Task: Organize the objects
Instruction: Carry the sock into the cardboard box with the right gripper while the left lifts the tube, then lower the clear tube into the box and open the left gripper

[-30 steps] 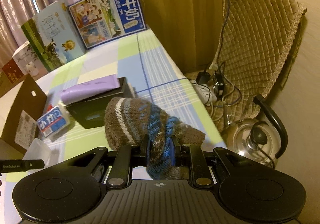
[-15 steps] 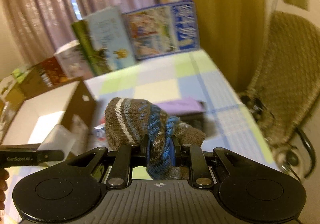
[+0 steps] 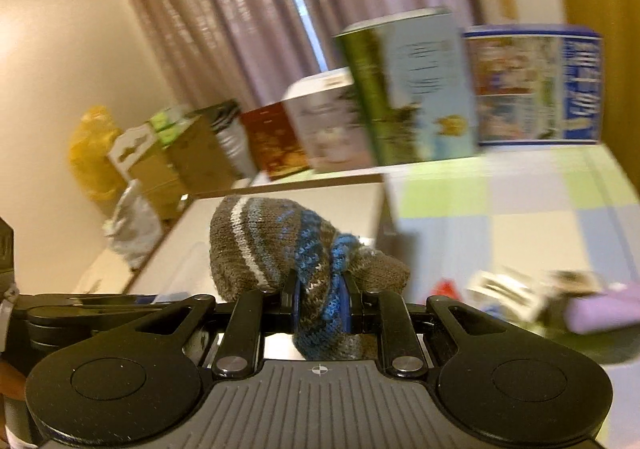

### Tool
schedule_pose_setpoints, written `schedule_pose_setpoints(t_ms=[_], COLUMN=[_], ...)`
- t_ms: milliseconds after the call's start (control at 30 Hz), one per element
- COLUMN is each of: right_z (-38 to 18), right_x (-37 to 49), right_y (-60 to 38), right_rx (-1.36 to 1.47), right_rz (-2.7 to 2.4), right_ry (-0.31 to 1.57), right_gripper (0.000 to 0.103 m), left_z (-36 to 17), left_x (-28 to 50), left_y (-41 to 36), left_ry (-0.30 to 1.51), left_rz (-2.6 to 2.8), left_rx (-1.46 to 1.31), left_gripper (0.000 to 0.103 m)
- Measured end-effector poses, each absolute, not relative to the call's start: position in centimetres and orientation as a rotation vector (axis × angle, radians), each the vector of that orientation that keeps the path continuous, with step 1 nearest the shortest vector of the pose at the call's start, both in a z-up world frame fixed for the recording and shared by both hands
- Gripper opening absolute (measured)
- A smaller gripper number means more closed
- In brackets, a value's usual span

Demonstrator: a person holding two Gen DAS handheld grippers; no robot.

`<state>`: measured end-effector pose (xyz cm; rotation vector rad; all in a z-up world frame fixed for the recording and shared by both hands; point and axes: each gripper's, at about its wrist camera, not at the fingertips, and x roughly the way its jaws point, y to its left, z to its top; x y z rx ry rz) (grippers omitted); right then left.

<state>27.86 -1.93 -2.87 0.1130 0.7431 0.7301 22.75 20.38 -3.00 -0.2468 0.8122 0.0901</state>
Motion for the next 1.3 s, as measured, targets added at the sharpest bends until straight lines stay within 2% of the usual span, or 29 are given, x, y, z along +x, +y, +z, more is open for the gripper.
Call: schedule_pose_setpoints(t_ms=[433,467,500,533,567,600,933,1000,1100,1300], right_z=[-8.7,-9.3,-9.8,-10.3,-10.7,-10.9,-11.2,-11.1,-10.8,-10.3], right_x=[31.5,31.8,32.1,32.2,32.3,32.3,31.8,31.7,31.4,30.3], right_y=[8.5,8.9,9.2,9.5,9.7,9.8,9.6,9.5,9.5,9.2], right_rx=[-0.042,-0.054,-0.068,-0.089,-0.111,-0.128,-0.134,-0.132,-0.133,-0.137], right_rz=[0.708,0.700,0.691,0.680,0.665,0.657,0.672,0.674,0.677,0.685], right_ry=[0.849,0.848,0.847,0.841,0.823,0.810,0.849,0.851,0.848,0.836], right_gripper=[0.017,0.026,0.042,0.048,0.059,0.062,0.063,0.064,0.064,0.064], left_z=[-6.9,-7.3,-7.7,-8.0,-8.4,-8.7,-10.8,-10.9,-10.8,-10.1], left_x=[25.8,26.0,26.3,26.5,26.7,26.9,28.3,28.3,28.3,27.6], left_y=[28.9,29.2,29.5,29.7,30.1,30.3,31.7,31.7,31.5,31.3], left_ry=[0.892,0.900,0.907,0.913,0.920,0.926,0.980,0.982,0.980,0.990], left_rz=[0.205,0.209,0.208,0.211,0.212,0.212,0.207,0.209,0.207,0.198], left_rx=[-0.221,-0.220,-0.221,-0.222,-0.224,-0.226,-0.204,-0.191,-0.178,-0.201], left_gripper=[0.029,0.029,0.029,0.029,0.029,0.029,0.030,0.038,0.044,0.053])
